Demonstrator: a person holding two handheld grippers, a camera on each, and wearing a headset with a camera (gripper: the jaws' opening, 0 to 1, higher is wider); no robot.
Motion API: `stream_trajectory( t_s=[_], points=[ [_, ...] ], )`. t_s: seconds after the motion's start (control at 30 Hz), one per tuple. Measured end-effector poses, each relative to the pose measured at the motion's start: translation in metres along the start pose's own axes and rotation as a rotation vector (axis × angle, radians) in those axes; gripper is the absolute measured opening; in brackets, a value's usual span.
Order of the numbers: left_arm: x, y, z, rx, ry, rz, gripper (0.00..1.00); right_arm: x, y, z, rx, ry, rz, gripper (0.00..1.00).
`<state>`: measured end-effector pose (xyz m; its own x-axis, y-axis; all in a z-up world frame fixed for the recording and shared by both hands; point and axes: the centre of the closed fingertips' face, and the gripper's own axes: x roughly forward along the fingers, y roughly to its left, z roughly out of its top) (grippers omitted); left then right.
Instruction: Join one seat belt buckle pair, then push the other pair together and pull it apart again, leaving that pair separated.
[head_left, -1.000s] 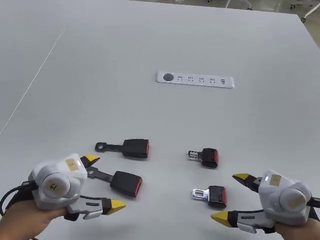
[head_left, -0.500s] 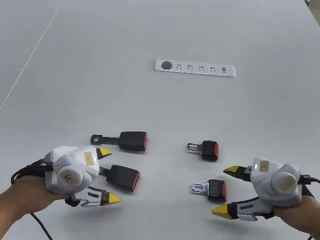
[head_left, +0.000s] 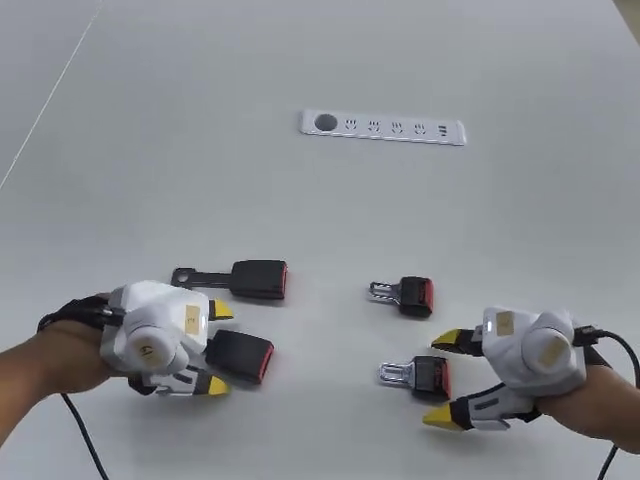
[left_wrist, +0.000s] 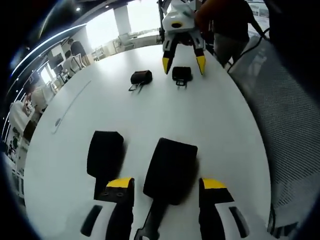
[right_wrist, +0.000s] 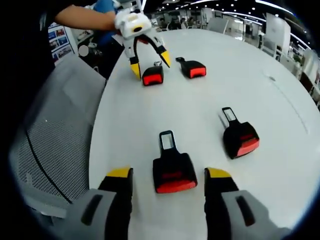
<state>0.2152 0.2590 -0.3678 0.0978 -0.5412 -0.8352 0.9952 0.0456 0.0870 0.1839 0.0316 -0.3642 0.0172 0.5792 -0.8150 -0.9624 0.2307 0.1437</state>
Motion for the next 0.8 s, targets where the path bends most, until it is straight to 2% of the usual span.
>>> stream_trajectory(
  t_s=[0.03, 0.07, 0.1, 0.23, 0.33, 0.37, 0.4, 0.53, 0.8],
  points=[
    [0.002, 0.000, -0.001, 0.012, 0.002, -0.007, 0.51, 0.001, 0.000, -0.001, -0.007, 0.005, 0.005, 0.57],
    [0.003, -0.004, -0.001, 0.005, 0.002, -0.042, 0.48, 0.001, 0.001, -0.001, -0.013, 0.012, 0.009, 0.56],
    [0.003, -0.001, -0.001, 0.009, 0.001, -0.037, 0.46, 0.001, 0.001, -0.003, -0.020, 0.021, 0.012, 0.54],
    [0.003, -0.003, -0.002, -0.002, 0.002, -0.081, 0.44, 0.002, 0.000, -0.007, -0.044, 0.050, 0.018, 0.47],
    [0.003, 0.001, -0.002, -0.018, -0.005, -0.063, 0.38, 0.001, -0.004, -0.009, -0.036, 0.066, 0.017, 0.36],
    [-0.001, 0.003, -0.014, -0.073, 0.053, -0.037, 0.37, 0.001, -0.003, -0.008, -0.027, 0.061, 0.019, 0.36],
    [0.003, 0.003, -0.007, -0.040, 0.010, -0.052, 0.36, 0.001, -0.004, -0.008, -0.036, 0.064, 0.015, 0.36],
    [0.005, 0.005, -0.009, -0.041, 0.002, -0.046, 0.36, 0.000, -0.004, -0.008, -0.051, 0.071, 0.015, 0.35],
    [0.009, 0.008, -0.004, -0.069, 0.011, -0.048, 0.35, 0.001, -0.004, -0.004, -0.068, 0.108, 0.034, 0.34]
  ],
)
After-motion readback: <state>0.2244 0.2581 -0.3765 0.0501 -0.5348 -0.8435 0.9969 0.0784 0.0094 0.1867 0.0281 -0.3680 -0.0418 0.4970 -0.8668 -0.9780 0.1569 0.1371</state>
